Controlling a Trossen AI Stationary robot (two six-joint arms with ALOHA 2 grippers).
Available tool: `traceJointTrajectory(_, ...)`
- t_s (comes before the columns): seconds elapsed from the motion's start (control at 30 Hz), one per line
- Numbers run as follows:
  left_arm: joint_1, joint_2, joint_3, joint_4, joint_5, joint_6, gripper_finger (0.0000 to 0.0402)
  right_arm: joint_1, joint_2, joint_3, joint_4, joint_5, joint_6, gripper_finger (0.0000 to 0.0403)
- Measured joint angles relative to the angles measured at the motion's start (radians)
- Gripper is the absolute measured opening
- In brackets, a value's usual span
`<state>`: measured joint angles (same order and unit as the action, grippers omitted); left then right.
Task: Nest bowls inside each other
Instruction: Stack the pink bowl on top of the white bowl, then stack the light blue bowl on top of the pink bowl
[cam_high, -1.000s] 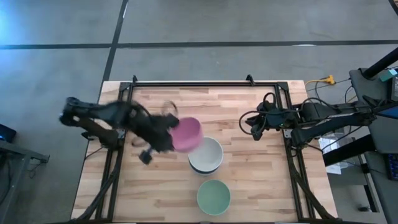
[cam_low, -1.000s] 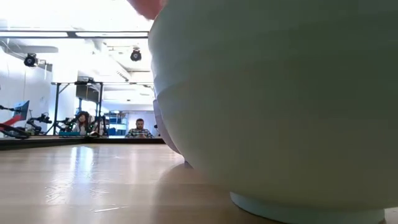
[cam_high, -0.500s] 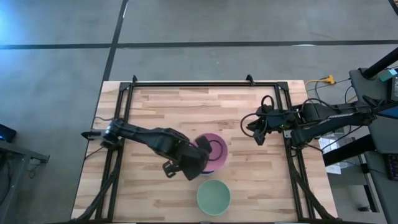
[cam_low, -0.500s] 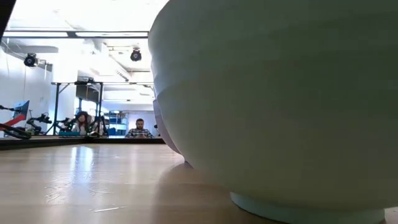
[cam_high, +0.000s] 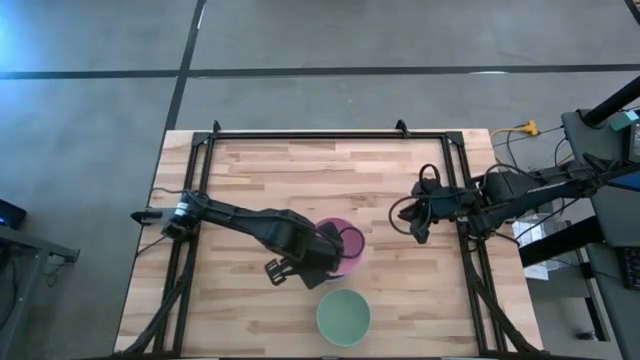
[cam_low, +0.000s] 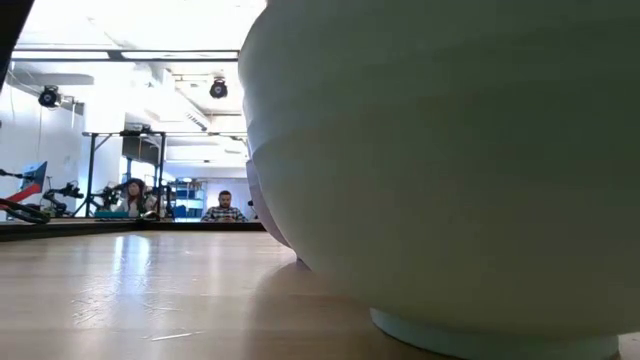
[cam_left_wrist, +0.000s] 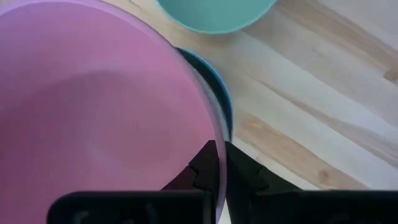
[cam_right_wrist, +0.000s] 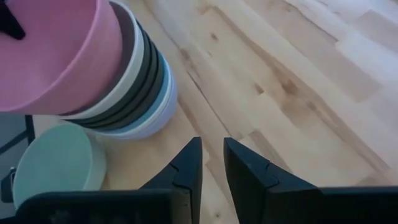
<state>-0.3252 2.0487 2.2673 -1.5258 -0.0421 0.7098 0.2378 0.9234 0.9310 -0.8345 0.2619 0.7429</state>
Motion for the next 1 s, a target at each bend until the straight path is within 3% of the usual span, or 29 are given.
traceJointTrajectory(0.57,0.012,-0.002,-0.101,0.031,0.002,0.004,0.0003,0.065,0.000,-0.002,0.002,0.000,0.062,0.0059)
traceJointTrajectory(1.0,0.012,-0.099,-0.098,0.105,-0.002,-0.025,0.0115,0.066,0.001,-0.002,0.003,0.000,0.069,0.0059)
